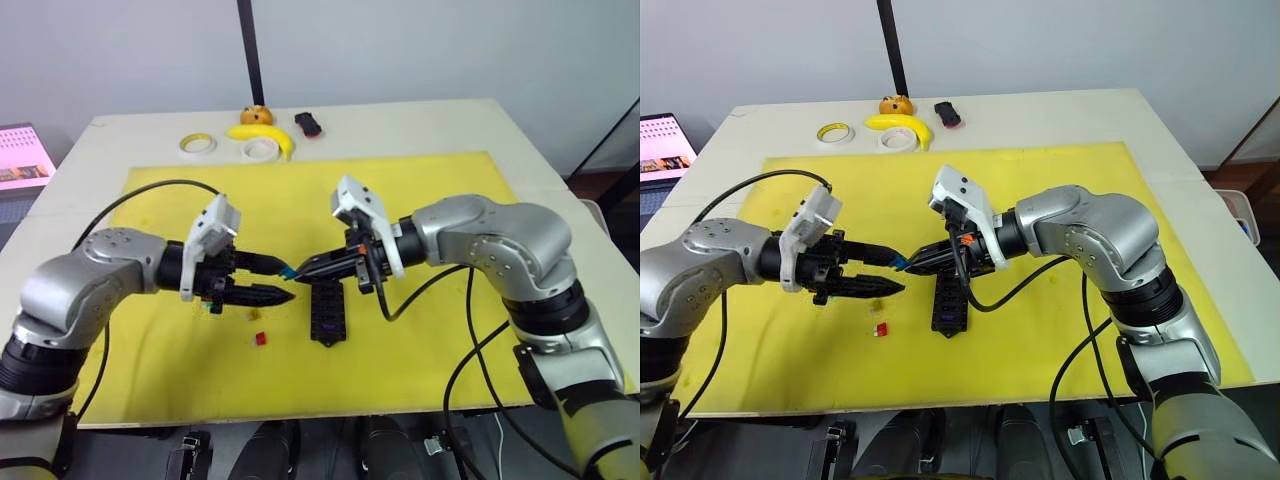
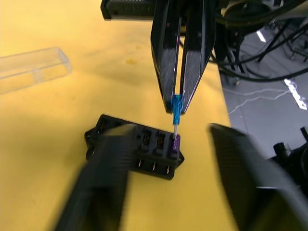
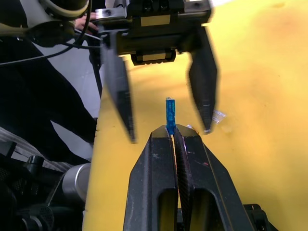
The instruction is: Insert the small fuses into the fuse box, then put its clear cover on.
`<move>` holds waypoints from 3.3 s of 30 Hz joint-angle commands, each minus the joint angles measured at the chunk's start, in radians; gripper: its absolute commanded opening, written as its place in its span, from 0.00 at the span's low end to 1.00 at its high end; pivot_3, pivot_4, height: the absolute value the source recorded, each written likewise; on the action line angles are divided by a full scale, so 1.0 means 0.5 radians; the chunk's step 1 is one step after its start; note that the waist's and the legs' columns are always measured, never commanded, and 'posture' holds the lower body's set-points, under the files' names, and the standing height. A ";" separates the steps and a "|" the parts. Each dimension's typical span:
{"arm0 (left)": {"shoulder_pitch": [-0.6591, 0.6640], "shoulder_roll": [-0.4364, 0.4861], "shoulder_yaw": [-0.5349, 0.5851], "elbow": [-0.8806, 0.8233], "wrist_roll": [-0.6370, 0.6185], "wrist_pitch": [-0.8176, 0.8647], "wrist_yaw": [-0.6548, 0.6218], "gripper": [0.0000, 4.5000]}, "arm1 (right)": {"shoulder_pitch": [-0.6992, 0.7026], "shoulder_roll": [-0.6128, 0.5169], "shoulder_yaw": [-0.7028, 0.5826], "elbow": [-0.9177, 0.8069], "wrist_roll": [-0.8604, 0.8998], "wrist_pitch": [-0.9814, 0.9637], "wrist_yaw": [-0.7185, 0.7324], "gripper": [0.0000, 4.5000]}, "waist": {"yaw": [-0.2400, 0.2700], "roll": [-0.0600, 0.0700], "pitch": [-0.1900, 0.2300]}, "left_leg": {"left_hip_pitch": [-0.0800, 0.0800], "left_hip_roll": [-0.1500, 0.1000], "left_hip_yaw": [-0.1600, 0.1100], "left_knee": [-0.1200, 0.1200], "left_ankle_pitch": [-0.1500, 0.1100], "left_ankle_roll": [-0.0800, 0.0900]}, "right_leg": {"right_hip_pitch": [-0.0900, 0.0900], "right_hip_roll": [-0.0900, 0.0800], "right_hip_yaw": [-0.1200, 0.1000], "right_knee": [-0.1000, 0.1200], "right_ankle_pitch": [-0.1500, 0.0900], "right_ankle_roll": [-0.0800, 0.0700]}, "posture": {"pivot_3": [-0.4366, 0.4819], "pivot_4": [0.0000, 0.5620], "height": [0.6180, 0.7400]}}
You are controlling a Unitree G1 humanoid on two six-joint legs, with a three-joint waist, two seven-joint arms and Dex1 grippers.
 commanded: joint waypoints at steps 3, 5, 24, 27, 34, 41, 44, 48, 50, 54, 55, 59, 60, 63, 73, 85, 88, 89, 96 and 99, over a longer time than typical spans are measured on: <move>0.062 0.223 0.061 -0.036 0.129 -0.181 -0.153 0.98 | -0.164 -0.244 0.217 -0.116 -0.257 -0.207 0.150 0.00 | 0.001 0.000 0.000 | 0.000 0.000 0.000 -0.001 0.000 0.000 | -0.001 0.000 0.000 0.000 0.000 0.000 | 0.48 0.27 1.00; 0.077 0.246 0.048 -0.029 0.158 -0.221 -0.172 0.98 | -0.183 -0.319 0.294 -0.112 -0.347 -0.283 0.208 0.00 | 0.004 0.000 0.000 | 0.000 0.000 0.001 0.000 0.000 0.000 | 0.000 0.000 0.000 -0.001 0.000 0.000 | 0.48 0.27 1.00; 0.236 0.173 -0.169 -0.152 0.557 -0.590 -0.116 0.98 | -0.545 -0.462 0.755 -0.277 -0.512 0.079 0.475 0.00 | 0.009 -0.001 0.000 | -0.002 0.000 0.001 0.000 -0.001 0.001 | -0.001 -0.001 0.000 -0.002 0.000 0.000 | 0.48 0.27 1.00; 0.251 0.148 -0.184 -0.184 0.580 -0.594 -0.091 0.98 | -0.558 -0.420 0.817 -0.253 -0.556 0.089 0.449 0.00 | 0.007 -0.001 0.000 | -0.002 0.001 0.001 0.000 -0.001 0.001 | -0.001 -0.001 0.000 -0.002 0.000 0.000 | 0.48 0.27 1.00; 0.295 0.103 -0.231 -0.243 0.634 -0.600 -0.032 0.98 | -0.556 -0.366 0.913 -0.205 -0.636 0.102 0.416 0.00 | 0.004 0.000 0.000 | -0.002 0.001 0.001 0.000 -0.001 0.001 | -0.002 0.000 0.000 -0.001 0.000 0.000 | 0.48 0.27 1.00; 0.294 0.042 -0.256 -0.268 0.674 -0.585 0.036 0.98 | -0.541 -0.359 0.973 -0.186 -0.694 0.087 0.406 0.00 | 0.008 -0.001 0.000 | -0.002 0.000 0.001 0.000 -0.001 0.001 | -0.001 0.000 0.000 -0.001 0.000 0.000 | 0.48 0.27 1.00; 0.295 0.033 -0.263 -0.268 0.686 -0.589 0.045 0.98 | -0.539 -0.360 0.978 -0.190 -0.698 0.091 0.414 0.00 | 0.005 -0.001 0.000 | -0.002 0.000 0.001 0.000 -0.001 0.001 | -0.002 0.000 0.000 -0.001 0.000 0.000 | 0.48 0.27 1.00; 0.293 0.022 -0.275 -0.258 0.704 -0.600 0.054 0.98 | -0.533 -0.358 0.990 -0.186 -0.716 0.076 0.423 0.00 | 0.007 -0.001 0.000 | -0.002 0.000 0.001 0.000 -0.001 0.001 | -0.002 0.000 0.000 -0.001 0.000 0.000 | 0.48 0.27 1.00; 0.293 0.017 -0.281 -0.256 0.709 -0.602 0.061 0.98 | -0.535 -0.358 0.995 -0.188 -0.714 0.081 0.430 0.00 | 0.007 -0.001 0.000 | -0.002 0.000 0.001 0.000 -0.001 0.001 | -0.002 0.000 0.000 -0.001 0.000 0.000 | 0.48 0.27 1.00; 0.300 -0.011 -0.297 -0.242 0.720 -0.615 0.085 0.98 | -0.546 -0.359 0.998 -0.197 -0.703 0.096 0.455 0.00 | 0.007 -0.001 0.000 | -0.002 0.000 0.001 0.000 -0.001 0.001 | -0.002 0.000 0.000 -0.001 0.000 0.000 | 0.48 0.27 1.00; 0.302 -0.023 -0.298 -0.241 0.715 -0.613 0.092 0.98 | -0.550 -0.358 0.998 -0.198 -0.698 0.105 0.462 0.00 | 0.007 -0.001 0.000 | -0.002 0.000 0.001 0.000 -0.001 0.001 | -0.002 0.000 0.000 -0.001 0.000 0.000 | 0.48 0.27 1.00; 0.300 -0.056 -0.292 -0.246 0.698 -0.590 0.109 0.98 | -0.556 -0.355 1.002 -0.199 -0.700 0.117 0.477 0.00 | 0.006 -0.001 0.000 | -0.002 0.000 0.001 0.000 -0.001 0.001 | -0.001 0.000 0.000 -0.001 0.000 0.000 | 0.48 0.27 1.00; 0.300 -0.056 -0.295 -0.245 0.705 -0.595 0.109 0.98 | -0.557 -0.353 1.003 -0.198 -0.703 0.118 0.478 0.00 | 0.006 -0.001 0.000 | -0.001 0.000 0.001 0.000 -0.001 0.001 | -0.002 0.000 0.000 -0.001 0.000 0.000 | 0.48 0.27 1.00; 0.309 -0.056 -0.306 -0.240 0.723 -0.613 0.114 0.98 | -0.552 -0.345 1.015 -0.195 -0.718 0.114 0.471 0.00 | 0.006 -0.001 0.000 | -0.002 0.000 0.001 0.000 -0.001 0.001 | -0.002 0.000 0.000 -0.001 0.000 0.000 | 0.48 0.27 1.00; 0.321 -0.037 -0.324 -0.249 0.760 -0.648 0.072 0.98 | -0.535 -0.341 1.043 -0.191 -0.758 0.085 0.443 0.00 | 0.007 0.000 0.000 | -0.002 0.000 0.001 0.000 -0.001 0.001 | -0.002 0.000 0.000 -0.001 0.000 0.000 | 0.48 0.27 1.00; 0.328 -0.053 -0.335 -0.238 0.818 -0.684 0.063 0.98 | -0.517 -0.336 1.096 -0.200 -0.799 0.075 0.401 0.00 | 0.007 -0.001 0.000 | -0.002 0.000 0.001 0.000 -0.001 0.001 | -0.002 0.000 0.000 -0.001 0.000 0.000 | 0.48 0.27 1.00; 0.328 -0.057 -0.333 -0.239 0.822 -0.682 0.065 0.98 | -0.512 -0.339 1.104 -0.201 -0.806 0.070 0.400 0.00 | 0.008 -0.001 0.000 | -0.002 0.000 0.001 0.000 -0.001 0.001 | -0.001 0.000 0.000 -0.001 0.000 0.000 | 0.48 0.27 1.00; 0.328 -0.057 -0.333 -0.238 0.824 -0.682 0.065 0.98 | -0.511 -0.341 1.109 -0.202 -0.809 0.067 0.402 0.00 | 0.007 -0.001 0.000 | -0.002 0.000 0.001 0.000 -0.001 0.001 | -0.001 0.000 0.000 -0.001 0.000 0.000 | 0.48 0.27 1.00; 0.328 -0.060 -0.329 -0.245 0.826 -0.675 0.076 0.98 | -0.514 -0.345 1.165 -0.197 -0.862 0.040 0.400 0.00 | 0.005 -0.001 0.000 | -0.001 0.000 0.001 0.000 -0.001 0.001 | -0.001 0.000 0.000 0.000 0.000 0.000 | 0.48 0.27 1.00; 0.332 -0.060 -0.328 -0.253 0.824 -0.667 0.081 0.98 | -0.509 -0.346 1.172 -0.213 -0.879 0.013 0.404 0.00 | 0.003 -0.001 0.000 | -0.001 0.000 0.001 0.000 -0.001 0.001 | -0.001 0.001 0.000 0.000 0.000 0.000 | 0.48 0.27 1.00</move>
